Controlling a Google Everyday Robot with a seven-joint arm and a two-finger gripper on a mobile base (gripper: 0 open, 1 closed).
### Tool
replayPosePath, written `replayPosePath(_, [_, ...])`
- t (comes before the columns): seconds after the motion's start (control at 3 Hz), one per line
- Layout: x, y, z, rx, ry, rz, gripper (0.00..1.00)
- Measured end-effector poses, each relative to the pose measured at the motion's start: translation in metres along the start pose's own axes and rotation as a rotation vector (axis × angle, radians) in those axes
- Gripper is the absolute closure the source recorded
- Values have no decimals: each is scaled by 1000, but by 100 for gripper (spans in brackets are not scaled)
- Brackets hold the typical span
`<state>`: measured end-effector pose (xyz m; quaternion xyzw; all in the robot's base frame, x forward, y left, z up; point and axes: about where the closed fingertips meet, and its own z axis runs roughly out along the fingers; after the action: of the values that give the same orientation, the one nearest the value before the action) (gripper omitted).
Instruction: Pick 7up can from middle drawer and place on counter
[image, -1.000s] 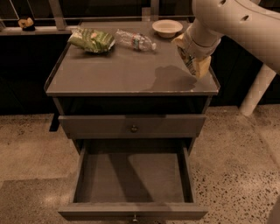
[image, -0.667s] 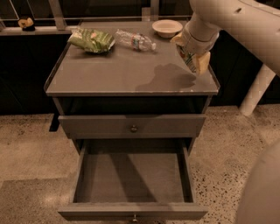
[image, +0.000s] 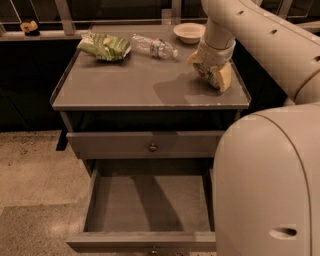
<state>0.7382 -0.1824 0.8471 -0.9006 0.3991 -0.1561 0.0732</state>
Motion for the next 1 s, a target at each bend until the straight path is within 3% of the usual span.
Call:
replayPosePath(0.33, [0, 0, 0, 0, 0, 0, 100])
replayPosePath(1.0, [0, 0, 0, 0, 0, 0, 58])
